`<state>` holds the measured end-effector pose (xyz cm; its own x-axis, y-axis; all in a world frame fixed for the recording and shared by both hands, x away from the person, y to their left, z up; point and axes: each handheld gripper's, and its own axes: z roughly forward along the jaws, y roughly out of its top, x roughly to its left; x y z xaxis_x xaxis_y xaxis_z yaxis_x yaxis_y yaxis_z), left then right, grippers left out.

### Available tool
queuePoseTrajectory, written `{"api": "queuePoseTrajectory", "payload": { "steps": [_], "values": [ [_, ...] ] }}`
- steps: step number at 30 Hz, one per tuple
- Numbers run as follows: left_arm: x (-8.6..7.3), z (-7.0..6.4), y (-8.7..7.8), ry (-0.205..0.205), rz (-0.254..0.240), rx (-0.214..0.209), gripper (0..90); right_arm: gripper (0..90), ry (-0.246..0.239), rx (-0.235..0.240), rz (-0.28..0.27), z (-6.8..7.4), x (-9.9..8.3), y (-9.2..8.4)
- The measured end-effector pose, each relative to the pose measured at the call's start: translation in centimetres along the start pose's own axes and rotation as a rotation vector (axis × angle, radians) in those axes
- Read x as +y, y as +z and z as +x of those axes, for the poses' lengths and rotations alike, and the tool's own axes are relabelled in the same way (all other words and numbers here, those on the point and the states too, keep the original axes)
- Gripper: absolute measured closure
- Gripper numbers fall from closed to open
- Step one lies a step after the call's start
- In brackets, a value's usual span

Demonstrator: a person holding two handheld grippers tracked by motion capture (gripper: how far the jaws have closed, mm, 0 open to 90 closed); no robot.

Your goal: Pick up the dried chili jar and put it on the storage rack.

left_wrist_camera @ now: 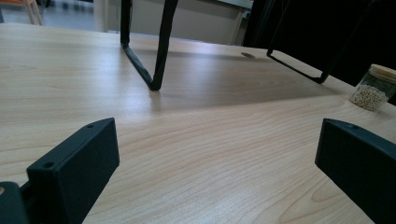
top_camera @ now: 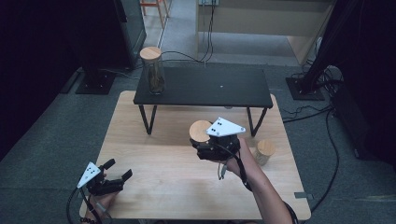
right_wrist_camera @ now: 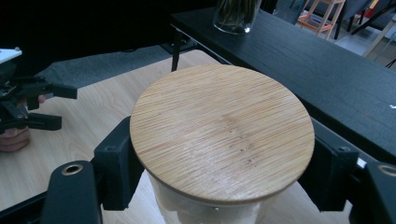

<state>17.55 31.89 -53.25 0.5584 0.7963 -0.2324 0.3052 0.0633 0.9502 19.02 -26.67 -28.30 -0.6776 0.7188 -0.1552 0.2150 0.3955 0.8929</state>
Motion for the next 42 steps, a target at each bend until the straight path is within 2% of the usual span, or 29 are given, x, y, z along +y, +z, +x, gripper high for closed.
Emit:
{"api": "queuePoseTrajectory", "payload": {
  "steps": [14,23,34,38,42],
  "values": [
    [0.0,0.0,0.0,-0.001,-0.003,-0.003,0.1,25.7,0.005,-0.039,-0.003,-1.7,2.4,1.0],
    [-0.1,0.1,-0.1,-0.007,-0.006,-0.002,0.1,25.7,0.043,-0.058,-0.005,-3.0,3.7,2.8],
    [-0.1,0.0,0.0,-0.005,-0.008,0.002,0.0,25.7,0.049,-0.092,0.023,-4.2,5.3,5.0],
    [-0.1,0.0,0.0,-0.005,-0.008,0.0,0.0,25.7,0.052,-0.124,0.033,-4.4,5.7,6.2],
    [-0.2,0.0,-0.1,-0.012,-0.012,0.002,0.0,25.7,0.075,-0.144,0.018,-5.2,5.7,7.3]
  ]
}}
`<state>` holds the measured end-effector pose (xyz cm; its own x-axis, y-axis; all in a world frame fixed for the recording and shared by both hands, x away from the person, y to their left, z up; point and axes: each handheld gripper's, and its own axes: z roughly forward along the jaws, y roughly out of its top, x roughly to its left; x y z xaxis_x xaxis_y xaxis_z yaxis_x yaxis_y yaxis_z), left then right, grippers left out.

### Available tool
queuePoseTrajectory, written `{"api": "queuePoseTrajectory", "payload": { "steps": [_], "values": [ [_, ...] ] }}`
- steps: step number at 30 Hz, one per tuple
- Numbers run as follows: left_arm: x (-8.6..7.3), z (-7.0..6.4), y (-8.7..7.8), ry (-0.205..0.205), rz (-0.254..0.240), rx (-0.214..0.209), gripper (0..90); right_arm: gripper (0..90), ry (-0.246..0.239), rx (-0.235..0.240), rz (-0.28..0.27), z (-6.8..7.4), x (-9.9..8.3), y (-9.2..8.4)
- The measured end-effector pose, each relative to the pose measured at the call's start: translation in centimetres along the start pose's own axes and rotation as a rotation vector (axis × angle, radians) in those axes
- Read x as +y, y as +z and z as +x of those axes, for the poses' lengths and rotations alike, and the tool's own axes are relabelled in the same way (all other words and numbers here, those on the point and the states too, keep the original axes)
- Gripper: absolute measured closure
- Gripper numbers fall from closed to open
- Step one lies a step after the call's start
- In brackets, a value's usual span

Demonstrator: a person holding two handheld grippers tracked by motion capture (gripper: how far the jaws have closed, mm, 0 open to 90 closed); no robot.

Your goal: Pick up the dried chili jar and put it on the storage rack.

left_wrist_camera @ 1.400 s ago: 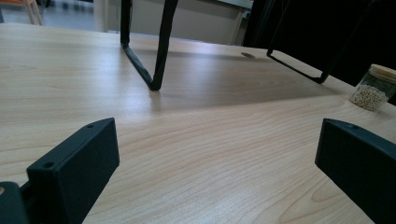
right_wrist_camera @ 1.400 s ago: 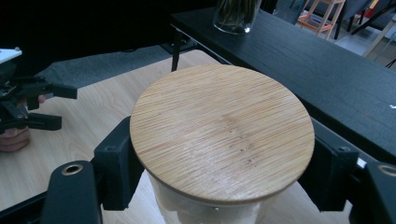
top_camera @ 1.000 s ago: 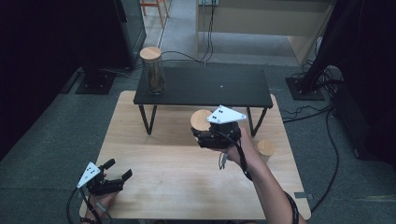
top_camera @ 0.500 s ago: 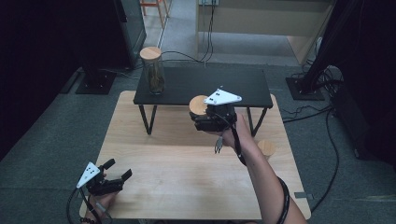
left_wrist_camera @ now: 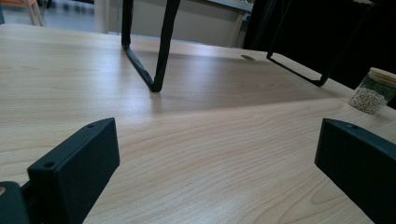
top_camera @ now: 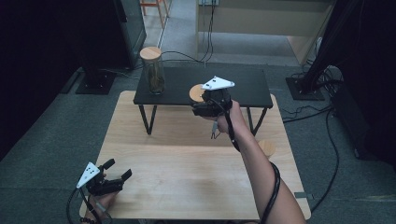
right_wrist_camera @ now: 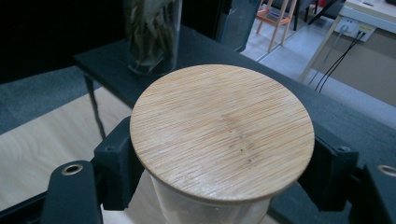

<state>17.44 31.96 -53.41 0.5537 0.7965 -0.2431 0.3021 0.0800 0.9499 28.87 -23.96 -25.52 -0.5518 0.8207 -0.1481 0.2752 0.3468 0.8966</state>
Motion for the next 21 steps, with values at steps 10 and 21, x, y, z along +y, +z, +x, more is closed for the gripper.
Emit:
{"api": "queuePoseTrajectory", "payload": {
  "steps": [10,21],
  "values": [
    [0.1,-0.1,0.0,0.001,0.005,0.004,0.0,25.8,0.047,-0.039,0.006,-0.8,0.9,2.5],
    [0.2,-0.1,0.1,0.004,0.013,0.002,0.0,25.7,0.072,-0.058,0.02,-1.9,1.6,4.5]
  ]
}}
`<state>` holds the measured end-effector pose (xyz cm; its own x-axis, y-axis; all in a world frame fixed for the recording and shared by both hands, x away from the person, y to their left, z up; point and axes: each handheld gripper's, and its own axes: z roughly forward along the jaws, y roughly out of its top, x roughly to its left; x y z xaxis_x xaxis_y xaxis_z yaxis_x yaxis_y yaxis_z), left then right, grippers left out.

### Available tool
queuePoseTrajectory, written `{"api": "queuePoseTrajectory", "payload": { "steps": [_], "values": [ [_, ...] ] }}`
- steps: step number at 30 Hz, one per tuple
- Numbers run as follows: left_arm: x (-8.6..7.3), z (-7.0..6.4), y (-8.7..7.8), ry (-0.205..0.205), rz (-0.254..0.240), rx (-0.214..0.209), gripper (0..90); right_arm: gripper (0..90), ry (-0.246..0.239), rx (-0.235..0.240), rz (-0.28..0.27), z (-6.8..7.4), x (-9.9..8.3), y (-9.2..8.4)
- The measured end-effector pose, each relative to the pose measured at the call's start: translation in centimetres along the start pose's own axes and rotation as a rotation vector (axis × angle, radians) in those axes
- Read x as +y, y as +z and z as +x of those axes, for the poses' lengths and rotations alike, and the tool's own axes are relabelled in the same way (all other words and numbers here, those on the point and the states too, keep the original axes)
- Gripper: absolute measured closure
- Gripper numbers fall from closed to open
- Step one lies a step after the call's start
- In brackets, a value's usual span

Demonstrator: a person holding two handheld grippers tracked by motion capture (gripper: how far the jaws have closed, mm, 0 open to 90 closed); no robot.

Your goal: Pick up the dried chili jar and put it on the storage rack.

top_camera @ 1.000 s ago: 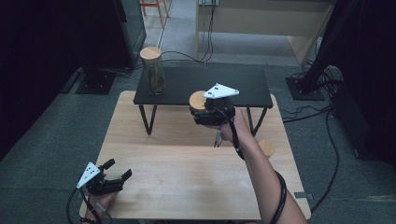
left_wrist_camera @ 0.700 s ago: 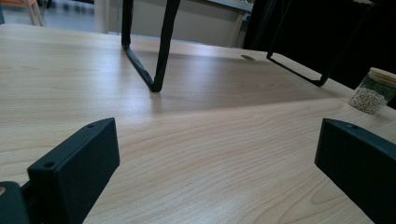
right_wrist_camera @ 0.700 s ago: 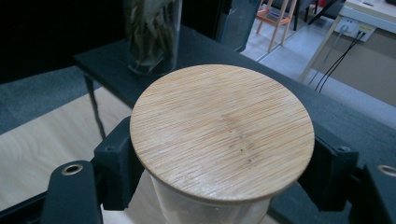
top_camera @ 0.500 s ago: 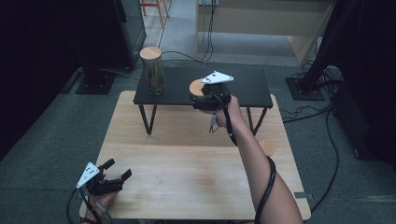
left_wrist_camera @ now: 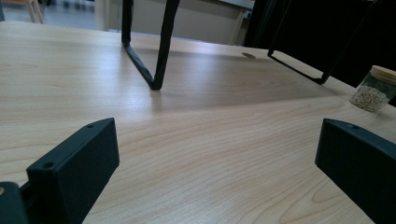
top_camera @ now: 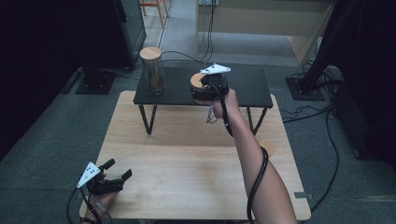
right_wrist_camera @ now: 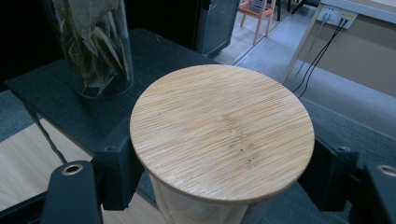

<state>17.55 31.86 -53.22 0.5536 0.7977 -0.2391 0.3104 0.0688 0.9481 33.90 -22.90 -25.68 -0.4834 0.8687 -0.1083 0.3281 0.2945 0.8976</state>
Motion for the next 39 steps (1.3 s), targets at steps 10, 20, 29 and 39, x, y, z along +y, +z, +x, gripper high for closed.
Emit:
{"api": "queuePoseTrajectory", "payload": {
  "steps": [10,20,29,39],
  "values": [
    [0.1,-0.1,0.0,0.004,0.004,0.001,0.0,25.8,0.017,-0.008,0.022,-0.7,1.1,1.3],
    [0.0,0.0,0.0,0.005,0.004,-0.006,0.0,25.8,0.036,-0.03,0.042,-1.2,1.8,2.9],
    [0.0,0.1,0.0,0.0,-0.002,-0.008,0.0,25.7,0.056,-0.044,0.049,-1.4,2.2,4.4],
    [-0.1,0.2,-0.1,-0.002,-0.003,-0.012,0.0,25.8,0.084,-0.044,0.046,-1.5,2.0,5.4]
  ]
}}
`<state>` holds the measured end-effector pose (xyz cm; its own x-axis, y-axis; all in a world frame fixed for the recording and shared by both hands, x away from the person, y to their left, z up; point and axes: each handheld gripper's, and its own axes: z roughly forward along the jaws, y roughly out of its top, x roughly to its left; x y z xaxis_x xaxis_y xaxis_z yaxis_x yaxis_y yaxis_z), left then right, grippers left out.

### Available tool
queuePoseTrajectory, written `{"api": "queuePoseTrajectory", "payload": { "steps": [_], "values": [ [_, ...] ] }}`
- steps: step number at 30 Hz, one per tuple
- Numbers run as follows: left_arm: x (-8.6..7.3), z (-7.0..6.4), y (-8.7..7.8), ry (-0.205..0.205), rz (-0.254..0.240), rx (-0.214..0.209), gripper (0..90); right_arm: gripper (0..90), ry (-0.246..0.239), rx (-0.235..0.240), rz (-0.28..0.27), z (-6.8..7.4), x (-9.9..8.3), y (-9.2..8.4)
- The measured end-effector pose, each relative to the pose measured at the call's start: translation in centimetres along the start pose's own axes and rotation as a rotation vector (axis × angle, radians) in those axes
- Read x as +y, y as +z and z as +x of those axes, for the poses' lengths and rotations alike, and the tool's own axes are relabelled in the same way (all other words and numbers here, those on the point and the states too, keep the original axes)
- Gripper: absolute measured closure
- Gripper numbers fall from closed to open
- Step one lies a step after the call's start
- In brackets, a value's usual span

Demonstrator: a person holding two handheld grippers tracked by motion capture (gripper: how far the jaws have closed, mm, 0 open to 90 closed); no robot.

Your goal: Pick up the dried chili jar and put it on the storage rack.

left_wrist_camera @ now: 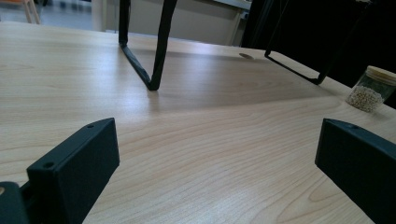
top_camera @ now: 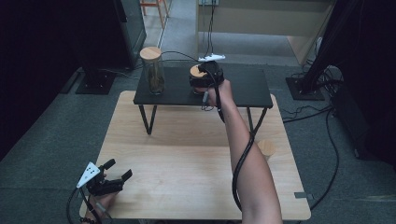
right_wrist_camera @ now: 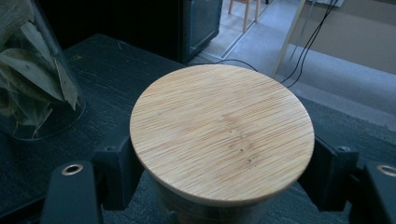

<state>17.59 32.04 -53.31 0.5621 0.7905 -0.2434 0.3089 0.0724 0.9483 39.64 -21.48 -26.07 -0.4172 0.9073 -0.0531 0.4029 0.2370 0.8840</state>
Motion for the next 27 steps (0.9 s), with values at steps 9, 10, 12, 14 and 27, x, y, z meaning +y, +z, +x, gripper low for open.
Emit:
{"api": "queuePoseTrajectory", "payload": {
  "steps": [9,10,12,14,27],
  "values": [
    [0.0,0.0,0.0,0.001,0.001,0.001,0.0,25.7,0.013,0.001,-0.017,-0.1,-0.6,0.0],
    [0.0,0.0,0.0,0.002,0.002,0.0,0.0,25.7,0.015,0.004,-0.016,-0.2,-0.6,-0.1],
    [0.0,0.0,0.0,0.004,0.003,-0.003,0.0,25.7,0.007,0.012,-0.016,-0.4,-0.6,-0.1],
    [0.1,0.0,0.0,0.007,0.004,-0.001,0.0,25.6,0.005,0.021,-0.015,-0.5,-0.6,-0.1],
    [0.1,-0.1,0.0,-0.001,0.005,0.003,0.0,5.8,0.027,0.059,-0.034,-1.1,-0.5,-0.7]
  ]
}}
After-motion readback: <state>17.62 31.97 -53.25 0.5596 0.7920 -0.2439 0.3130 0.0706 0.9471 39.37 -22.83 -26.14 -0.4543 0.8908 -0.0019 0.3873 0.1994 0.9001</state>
